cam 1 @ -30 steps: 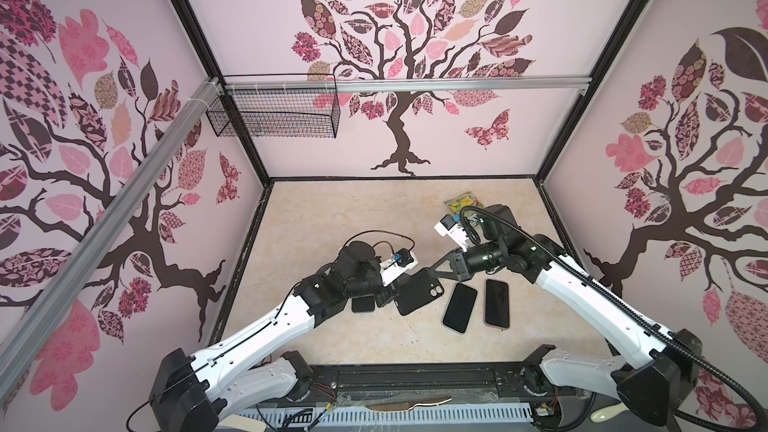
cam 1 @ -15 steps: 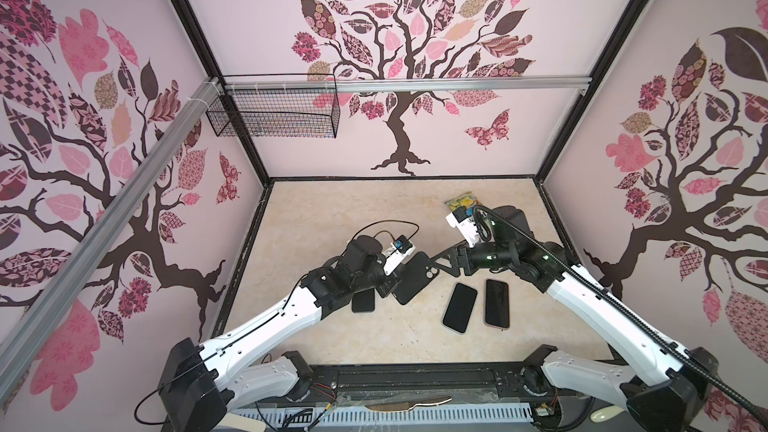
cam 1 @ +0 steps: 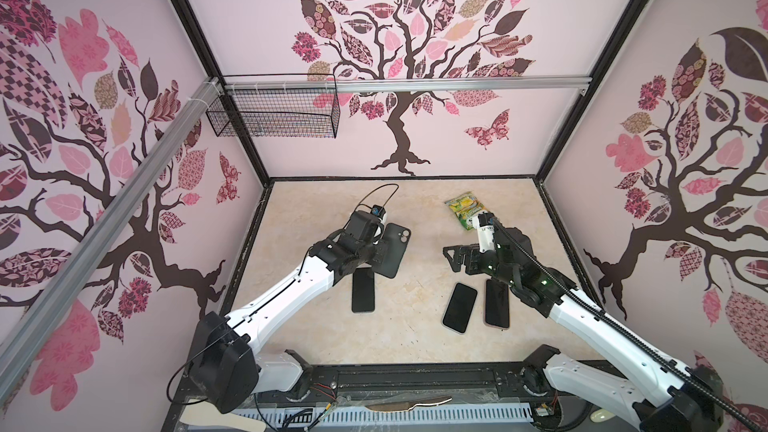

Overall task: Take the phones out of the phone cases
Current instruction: 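Pull the black case away with the left gripper while the right opens and withdraws, then lower the black case onto the table farther from the robot and open the left gripper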

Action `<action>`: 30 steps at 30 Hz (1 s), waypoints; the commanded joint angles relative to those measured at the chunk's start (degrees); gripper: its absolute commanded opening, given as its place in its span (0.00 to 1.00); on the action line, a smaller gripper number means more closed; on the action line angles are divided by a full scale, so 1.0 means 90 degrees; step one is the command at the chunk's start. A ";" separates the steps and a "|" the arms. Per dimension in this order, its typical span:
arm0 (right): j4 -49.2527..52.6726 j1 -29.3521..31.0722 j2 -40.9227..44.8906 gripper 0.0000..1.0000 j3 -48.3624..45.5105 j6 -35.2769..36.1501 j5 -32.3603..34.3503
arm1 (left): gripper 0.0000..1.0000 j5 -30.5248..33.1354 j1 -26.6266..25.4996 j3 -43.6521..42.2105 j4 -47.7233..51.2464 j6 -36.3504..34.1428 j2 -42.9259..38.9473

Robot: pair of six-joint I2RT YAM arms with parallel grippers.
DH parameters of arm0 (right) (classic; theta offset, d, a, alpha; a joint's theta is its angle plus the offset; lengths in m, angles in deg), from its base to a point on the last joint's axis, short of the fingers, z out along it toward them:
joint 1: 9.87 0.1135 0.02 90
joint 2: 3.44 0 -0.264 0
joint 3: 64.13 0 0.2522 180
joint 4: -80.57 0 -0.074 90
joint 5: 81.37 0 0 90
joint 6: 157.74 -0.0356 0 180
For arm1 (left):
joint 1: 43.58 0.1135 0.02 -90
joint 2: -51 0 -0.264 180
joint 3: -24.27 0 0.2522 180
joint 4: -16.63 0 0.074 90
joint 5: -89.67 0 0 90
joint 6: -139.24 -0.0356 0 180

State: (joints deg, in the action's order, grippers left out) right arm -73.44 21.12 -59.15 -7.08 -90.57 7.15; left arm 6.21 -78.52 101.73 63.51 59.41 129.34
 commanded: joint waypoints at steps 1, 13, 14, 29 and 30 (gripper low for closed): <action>-0.0836 -0.0020 0.0135 1.00 -0.0271 -0.0182 0.0590 | 0.00 0.0194 0.0336 0.0545 0.0660 0.0473 0.0396; -0.1868 -0.0021 0.0573 1.00 -0.1216 -0.0411 0.0611 | 0.00 -0.1866 0.1986 0.1299 0.0960 0.0775 0.1883; -0.1833 -0.0018 0.0565 1.00 -0.1218 -0.0266 0.0623 | 0.00 -0.2001 0.2065 0.1400 0.1021 0.0747 0.2025; -0.1026 -0.0017 0.0384 0.99 -0.0963 -0.0071 0.0605 | 0.00 -0.1503 0.2396 0.2628 0.1477 0.0609 0.3721; -0.0966 -0.0023 0.0385 1.00 -0.0955 -0.0128 0.0653 | 0.00 -0.1459 0.2402 0.2706 0.1516 0.0599 0.3805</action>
State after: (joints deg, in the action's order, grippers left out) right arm -84.19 21.12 -55.65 -17.87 -90.96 11.72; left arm -8.35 -57.34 122.34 76.02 65.53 162.19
